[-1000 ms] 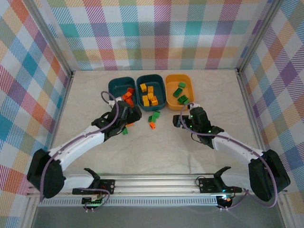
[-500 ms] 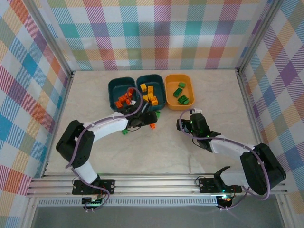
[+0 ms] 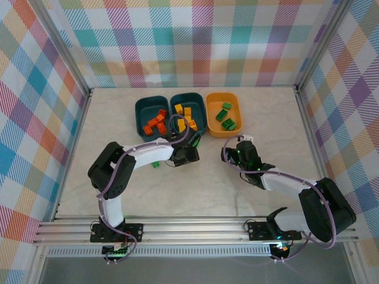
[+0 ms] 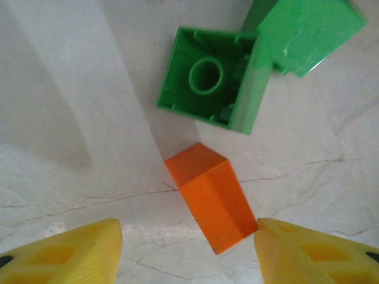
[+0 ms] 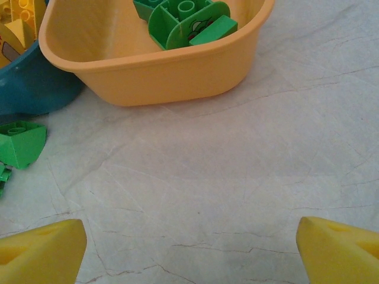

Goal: Sort the legos into containers by color

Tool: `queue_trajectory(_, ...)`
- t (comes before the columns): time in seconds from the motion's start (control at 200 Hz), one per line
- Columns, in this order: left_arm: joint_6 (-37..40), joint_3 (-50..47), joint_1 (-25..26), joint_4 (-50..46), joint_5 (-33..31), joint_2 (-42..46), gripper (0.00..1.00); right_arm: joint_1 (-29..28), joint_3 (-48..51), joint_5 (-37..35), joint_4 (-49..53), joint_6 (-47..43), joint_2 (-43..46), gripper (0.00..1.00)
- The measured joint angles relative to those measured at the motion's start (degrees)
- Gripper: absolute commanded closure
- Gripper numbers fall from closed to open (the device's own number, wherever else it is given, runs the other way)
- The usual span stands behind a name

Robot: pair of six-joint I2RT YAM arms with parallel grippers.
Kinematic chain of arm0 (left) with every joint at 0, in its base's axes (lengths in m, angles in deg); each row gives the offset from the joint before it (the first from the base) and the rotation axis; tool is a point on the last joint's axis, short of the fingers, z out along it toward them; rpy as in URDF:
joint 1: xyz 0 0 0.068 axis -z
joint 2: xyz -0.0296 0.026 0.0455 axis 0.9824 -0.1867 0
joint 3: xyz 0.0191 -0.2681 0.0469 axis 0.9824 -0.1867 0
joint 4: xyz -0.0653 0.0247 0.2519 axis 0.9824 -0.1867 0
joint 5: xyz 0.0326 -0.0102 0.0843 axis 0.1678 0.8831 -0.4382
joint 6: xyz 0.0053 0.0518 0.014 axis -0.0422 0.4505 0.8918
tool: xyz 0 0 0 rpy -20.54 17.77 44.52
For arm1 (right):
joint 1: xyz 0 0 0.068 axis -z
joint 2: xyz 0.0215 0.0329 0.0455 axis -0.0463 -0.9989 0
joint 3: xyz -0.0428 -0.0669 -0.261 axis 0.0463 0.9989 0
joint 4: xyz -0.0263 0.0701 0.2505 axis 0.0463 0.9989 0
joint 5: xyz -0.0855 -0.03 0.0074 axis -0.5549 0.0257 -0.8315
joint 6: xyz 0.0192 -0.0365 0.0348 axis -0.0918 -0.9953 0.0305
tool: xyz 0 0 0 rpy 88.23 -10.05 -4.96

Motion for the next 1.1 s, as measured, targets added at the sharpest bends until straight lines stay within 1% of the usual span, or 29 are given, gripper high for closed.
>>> queue_trajectory(0.16, 0.6, 0.8, 0.3, -0.2, -0.4, -1.3, 0.4, 0.0, 0.0, 0.0, 0.0, 0.4, 0.0, 0.09)
queue_trajectory(0.265, 1.8, 2.7, 0.3, -0.4, -1.1, -1.9, 0.42, 0.0, 0.0, -0.1, 0.0, 0.4, 0.0, 0.09)
queue_trajectory(0.445, 4.0, 5.2, 0.2, -0.5, -2.5, -3.8, 0.57, 0.0, -0.1, -0.2, 0.0, 0.4, -0.2, 0.09)
queue_trajectory(0.545, 4.7, 6.8, 0.2, -1.3, -3.0, -5.7, 0.62, 0.0, -0.2, -0.2, 0.0, 0.4, -0.3, 0.09)
queue_trajectory(0.65, 5.2, 8.1, 0.2, -2.1, -3.1, -6.9, 0.72, 0.0, -0.3, -0.2, 0.1, 0.4, -0.3, 0.09)
queue_trajectory(0.89, 6.4, 9.4, 0.2, -3.7, -3.0, -7.2, 0.93, 0.0, -0.5, -0.2, 0.0, 0.4, -0.3, 0.09)
queue_trajectory(1.0, 6.5, 9.4, 0.5, -5.0, -2.8, -6.0, 0.96, 0.0, -0.5, -0.2, 0.0, 0.4, -0.3, 0.09)
queue_trajectory(1.1, 6.9, 9.2, 1.5, -6.4, -2.7, -1.8, 0.99, 0.0, -0.6, -0.2, 0.0, 0.4, -0.5, 0.09)
